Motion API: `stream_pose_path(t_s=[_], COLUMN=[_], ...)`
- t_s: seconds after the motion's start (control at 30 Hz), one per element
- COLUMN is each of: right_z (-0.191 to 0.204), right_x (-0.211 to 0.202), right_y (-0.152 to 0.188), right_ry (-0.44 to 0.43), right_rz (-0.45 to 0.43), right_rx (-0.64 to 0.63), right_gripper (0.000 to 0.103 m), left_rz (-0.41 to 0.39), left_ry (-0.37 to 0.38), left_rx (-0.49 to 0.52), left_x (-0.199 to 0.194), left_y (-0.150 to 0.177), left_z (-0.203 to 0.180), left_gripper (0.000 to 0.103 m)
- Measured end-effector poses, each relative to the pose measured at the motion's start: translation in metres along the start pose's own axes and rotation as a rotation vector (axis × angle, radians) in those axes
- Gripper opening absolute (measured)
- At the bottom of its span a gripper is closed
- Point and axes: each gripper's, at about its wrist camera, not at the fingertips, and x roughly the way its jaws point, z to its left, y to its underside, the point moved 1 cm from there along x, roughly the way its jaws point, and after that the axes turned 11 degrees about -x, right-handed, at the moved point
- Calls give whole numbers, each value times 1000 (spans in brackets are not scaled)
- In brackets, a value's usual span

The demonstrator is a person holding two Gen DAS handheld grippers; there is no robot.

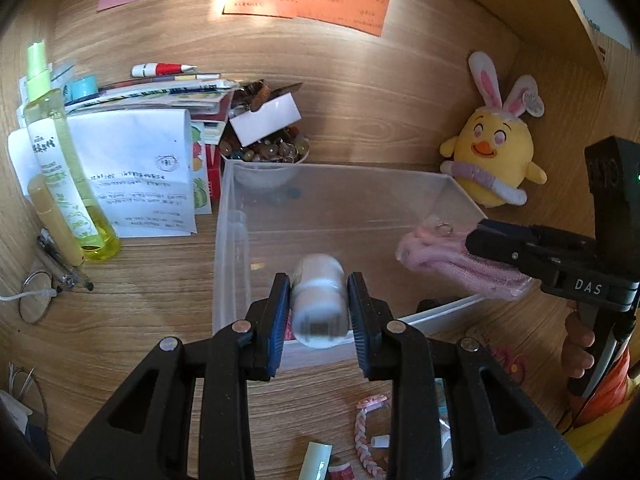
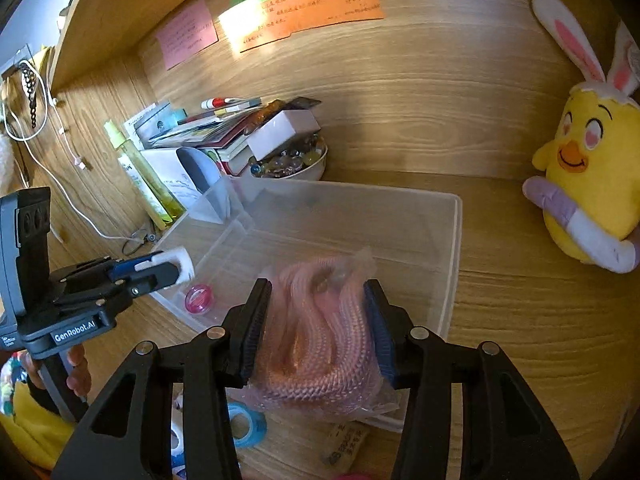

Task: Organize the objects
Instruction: 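Lower the pill bottle and mesh bag into the clear box and open both grippers, then grasp the pink pen with blue cap with the right gripper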

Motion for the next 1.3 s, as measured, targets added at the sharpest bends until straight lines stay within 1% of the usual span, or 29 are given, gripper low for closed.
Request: stream_pose_path(t_s=[0.2, 0.3, 0.4, 0.5, 0.57, 0.67, 0.7, 0.73, 0.83, 1.03, 1.3], right_z=[5, 9, 15, 20, 25, 31, 33, 34, 39, 43, 66], right_x=[-1, -5, -12, -23, -31, -41, -44, -47, -55, -66, -68], right_y=[-1, -1, -1, 0, 2, 6, 8, 10, 19, 40, 69], right_ry=[21, 41, 40, 45, 65, 70, 75, 81, 92, 90, 81], right_rz=[8, 8, -2, -21, -34, -47, -50, -56, -62, -56, -31], right_rx=[-23, -41, -53, -64, -75, -81, -80, -79, -75, -31, -40], right_gripper=[44, 44, 45, 50, 53, 59, 64, 67, 68, 68, 68], left_rz=[5, 2, -4, -17, -36, -59, -64, -68, -77, -65, -21], left_ry=[-6, -1, 0, 0, -7, -13, -15, -19, -34, -57, -92], left_rx=[8, 15, 27, 37, 44, 48, 48, 47, 44, 25, 3], left_x=[2, -1, -6, -15, -22, -32, -35, -38, -46, -53, -56], left_y=[1, 2, 4, 7, 10, 14, 15, 18, 25, 42, 70], left_z=[-3, -4, -7, -9, -11, -12, -12, -11, -8, 2, 17], left_gripper=[29, 29, 30, 40, 50, 58, 59, 61, 68, 71, 72])
